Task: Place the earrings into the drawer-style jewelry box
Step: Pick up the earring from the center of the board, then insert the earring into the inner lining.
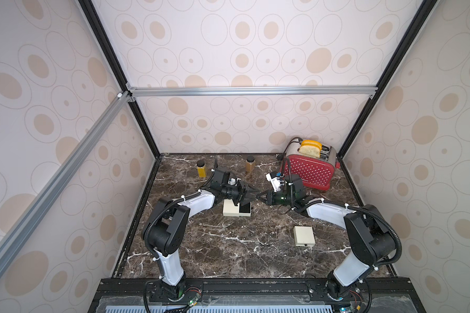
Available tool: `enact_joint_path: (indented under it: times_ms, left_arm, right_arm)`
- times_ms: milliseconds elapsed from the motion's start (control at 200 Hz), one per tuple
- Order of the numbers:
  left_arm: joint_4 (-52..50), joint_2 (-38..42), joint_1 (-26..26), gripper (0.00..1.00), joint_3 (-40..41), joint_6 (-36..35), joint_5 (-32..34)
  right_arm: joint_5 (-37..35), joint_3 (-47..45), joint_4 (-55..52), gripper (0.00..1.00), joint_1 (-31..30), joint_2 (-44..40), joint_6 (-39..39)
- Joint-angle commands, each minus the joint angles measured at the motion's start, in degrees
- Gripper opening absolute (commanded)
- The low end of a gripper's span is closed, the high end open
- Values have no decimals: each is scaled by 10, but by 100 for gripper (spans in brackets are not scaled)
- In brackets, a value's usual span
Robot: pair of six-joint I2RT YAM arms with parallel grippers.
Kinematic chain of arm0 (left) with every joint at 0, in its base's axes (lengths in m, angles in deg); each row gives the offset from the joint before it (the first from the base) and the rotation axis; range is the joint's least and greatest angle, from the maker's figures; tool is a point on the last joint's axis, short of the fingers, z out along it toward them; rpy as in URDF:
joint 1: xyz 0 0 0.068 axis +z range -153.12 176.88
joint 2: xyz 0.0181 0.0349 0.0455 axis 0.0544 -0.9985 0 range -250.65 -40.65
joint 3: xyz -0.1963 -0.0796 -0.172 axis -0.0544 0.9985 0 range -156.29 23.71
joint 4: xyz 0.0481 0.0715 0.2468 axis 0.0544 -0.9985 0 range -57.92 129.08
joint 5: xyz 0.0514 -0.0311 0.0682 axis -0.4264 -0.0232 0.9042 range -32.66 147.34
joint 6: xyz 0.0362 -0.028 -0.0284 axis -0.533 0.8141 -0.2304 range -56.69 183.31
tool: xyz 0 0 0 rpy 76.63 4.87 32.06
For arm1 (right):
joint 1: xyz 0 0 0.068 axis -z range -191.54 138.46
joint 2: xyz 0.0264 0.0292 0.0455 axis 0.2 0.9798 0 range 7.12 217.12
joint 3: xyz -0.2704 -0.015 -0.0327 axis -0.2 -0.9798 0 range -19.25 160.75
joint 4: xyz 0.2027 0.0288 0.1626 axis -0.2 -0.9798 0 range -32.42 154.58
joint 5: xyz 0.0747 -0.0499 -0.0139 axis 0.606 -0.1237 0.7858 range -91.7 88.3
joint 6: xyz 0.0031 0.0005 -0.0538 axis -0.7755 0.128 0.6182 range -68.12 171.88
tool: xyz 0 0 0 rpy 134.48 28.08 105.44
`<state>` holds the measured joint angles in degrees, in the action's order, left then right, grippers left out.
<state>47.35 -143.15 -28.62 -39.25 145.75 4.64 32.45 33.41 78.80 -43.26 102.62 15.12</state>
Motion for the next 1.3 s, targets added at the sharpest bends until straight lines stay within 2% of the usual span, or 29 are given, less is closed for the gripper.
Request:
enact_joint_path:
  times_ms: [0,150,315,401,511,631,751,1016,1297]
  left_arm:
    - [-115,30,2,55,-30,-103,31]
    - [-228,55,17,66,-25,-200,83]
    - [-336,105,65,73,-10,-296,144]
    - [-384,126,98,82,-4,-345,175]
    - [-425,129,131,99,-3,-404,198]
    - [-441,99,147,99,-16,-436,204]
    - [-441,62,147,99,-33,-441,195]
    - [-441,13,148,99,-57,-450,191]
    - [-436,-14,148,99,-61,-451,183]
  right_arm:
    - [-50,28,-99,0,-10,-18,32]
    - [-111,80,-200,0,-32,-9,70]
    - [-171,162,-303,0,-67,28,109]
    - [-205,220,-365,0,-85,61,127]
    - [-265,321,-470,0,-114,119,155]
    - [-321,436,-584,0,-140,195,179]
    - [-342,504,-638,0,-149,244,190]
    - [-324,587,-686,0,-156,308,208]
    - [-305,629,-708,0,-159,352,215]
